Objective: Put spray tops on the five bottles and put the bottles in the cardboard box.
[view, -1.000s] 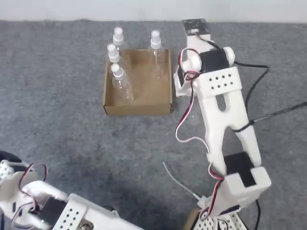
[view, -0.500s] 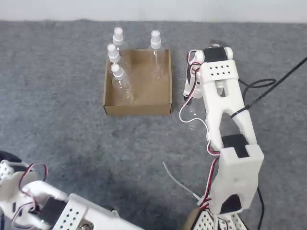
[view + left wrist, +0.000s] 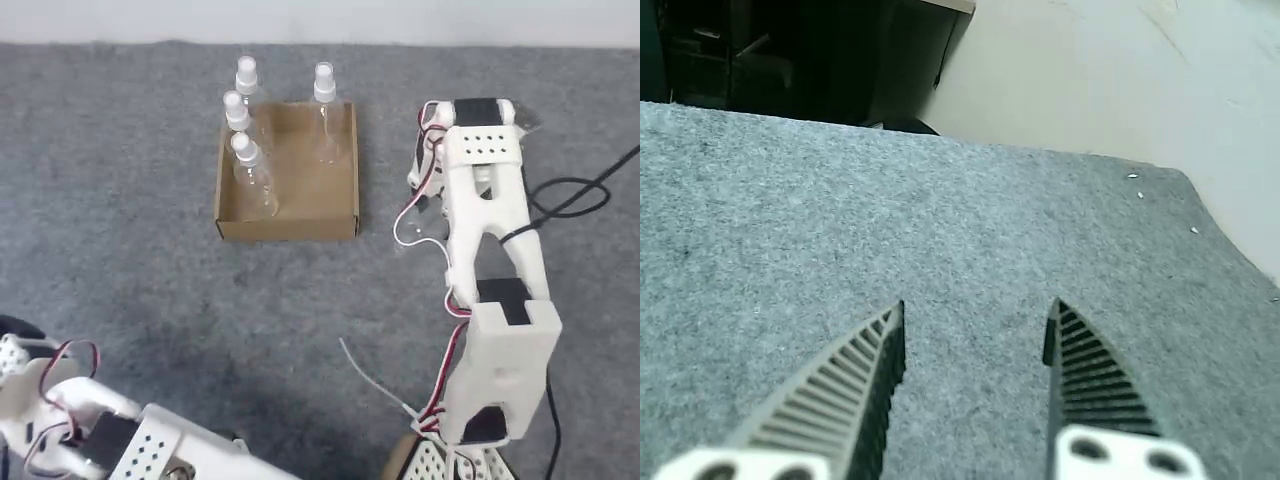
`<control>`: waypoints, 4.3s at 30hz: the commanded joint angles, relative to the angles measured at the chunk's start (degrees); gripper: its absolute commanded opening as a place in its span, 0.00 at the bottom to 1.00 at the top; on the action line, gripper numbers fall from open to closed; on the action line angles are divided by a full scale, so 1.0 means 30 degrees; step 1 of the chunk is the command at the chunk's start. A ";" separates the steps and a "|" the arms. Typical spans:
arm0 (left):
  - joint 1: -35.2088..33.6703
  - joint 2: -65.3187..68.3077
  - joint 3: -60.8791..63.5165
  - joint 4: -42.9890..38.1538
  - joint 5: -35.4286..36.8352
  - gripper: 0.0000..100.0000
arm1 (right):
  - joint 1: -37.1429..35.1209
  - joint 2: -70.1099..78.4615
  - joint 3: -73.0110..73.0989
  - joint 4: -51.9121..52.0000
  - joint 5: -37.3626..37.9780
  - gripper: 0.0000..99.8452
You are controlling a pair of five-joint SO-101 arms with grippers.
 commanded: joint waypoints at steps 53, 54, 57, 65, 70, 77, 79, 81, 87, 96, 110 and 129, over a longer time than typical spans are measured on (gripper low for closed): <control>0.0088 0.0117 -0.0103 -0.0440 -0.0147 0.21 | -0.0308 0.0718 0.1260 0.0718 -0.4103 0.31; 0.0088 0.0117 -0.0103 -0.0440 -0.0147 0.21 | -0.0220 0.0308 0.1289 0.0718 -0.3516 0.31; 0.0088 0.0117 -0.0103 -0.0440 -0.0147 0.21 | 0.0132 -0.0864 0.1524 0.0747 -0.2051 0.31; 0.0088 0.0117 -0.0103 -0.0440 -0.0147 0.21 | 0.0249 -0.3414 0.3077 0.0747 -0.0703 0.31; 0.0088 0.0117 -0.0103 -0.0440 -0.0147 0.21 | 0.0249 -0.4879 0.3810 0.0747 -0.0674 0.31; 0.0088 0.0117 -0.0103 -0.0381 -0.0147 0.21 | 0.0542 -0.6081 0.4542 0.0747 0.1729 0.16; 0.0088 0.0117 -0.0103 -0.0381 -0.0147 0.21 | 0.1128 -0.6315 0.4542 0.0718 0.3106 0.09; 0.0088 0.0117 -0.0103 -0.0381 -0.0147 0.21 | 0.1919 -0.6491 0.4542 0.0718 0.4571 0.01; 0.0088 0.0117 -0.0103 -0.0381 -0.0147 0.21 | 0.2916 -0.7282 0.4630 0.0718 0.7883 0.00; 0.0088 0.0117 -0.0103 -0.0381 -0.0147 0.21 | 0.2564 -0.8571 0.4630 0.0630 1.2864 0.01; 0.0117 0.0117 -0.0103 -0.0440 -0.0147 0.21 | 0.2564 -0.8513 0.4630 0.0161 2.4410 0.01; 0.0117 0.0117 -0.0103 -0.0469 -0.0147 0.21 | 0.1011 -0.8718 0.8264 0.0571 3.8037 0.01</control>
